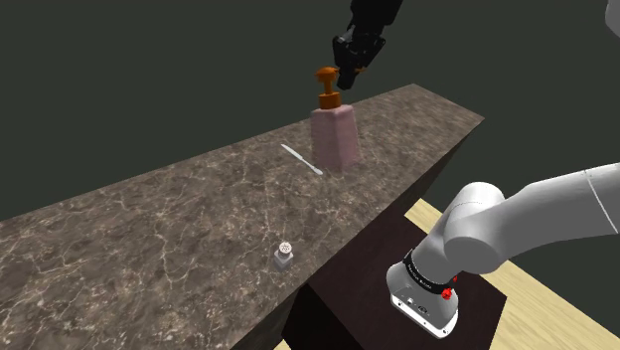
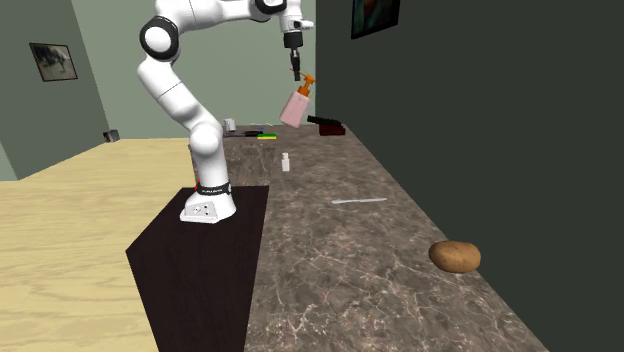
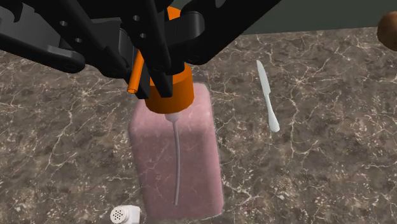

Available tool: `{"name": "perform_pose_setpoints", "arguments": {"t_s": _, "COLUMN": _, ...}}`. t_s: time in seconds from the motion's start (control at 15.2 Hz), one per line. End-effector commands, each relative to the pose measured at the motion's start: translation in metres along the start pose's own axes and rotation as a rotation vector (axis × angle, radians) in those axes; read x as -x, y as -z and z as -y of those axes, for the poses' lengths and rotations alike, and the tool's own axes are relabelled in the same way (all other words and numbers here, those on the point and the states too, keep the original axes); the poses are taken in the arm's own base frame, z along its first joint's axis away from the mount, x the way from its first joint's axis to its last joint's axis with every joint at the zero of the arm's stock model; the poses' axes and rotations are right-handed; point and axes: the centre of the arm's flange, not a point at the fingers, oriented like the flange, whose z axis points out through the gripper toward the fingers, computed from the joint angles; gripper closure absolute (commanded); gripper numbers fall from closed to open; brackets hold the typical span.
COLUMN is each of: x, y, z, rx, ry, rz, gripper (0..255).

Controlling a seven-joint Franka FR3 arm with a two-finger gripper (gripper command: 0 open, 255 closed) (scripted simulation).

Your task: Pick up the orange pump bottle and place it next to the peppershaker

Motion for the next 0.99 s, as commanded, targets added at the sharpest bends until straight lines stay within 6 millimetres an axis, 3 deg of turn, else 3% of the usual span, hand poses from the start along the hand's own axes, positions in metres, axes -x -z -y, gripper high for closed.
{"name": "perform_pose_setpoints", "arguments": {"t_s": 0.0, "x": 0.003, "y": 0.004, "z": 0.025, "rx": -0.001, "ry": -0.001, "rz": 0.000, "gripper": 255}}
{"name": "perform_pose_setpoints", "arguments": {"t_s": 0.26, "x": 0.011, "y": 0.016, "z": 0.082, "rx": -0.001, "ry": -0.001, "rz": 0.000, "gripper": 255}}
{"name": "perform_pose_setpoints", "arguments": {"t_s": 0.92, "x": 0.016, "y": -0.037, "z": 0.082, "rx": -0.001, "ry": -0.001, "rz": 0.000, "gripper": 255}}
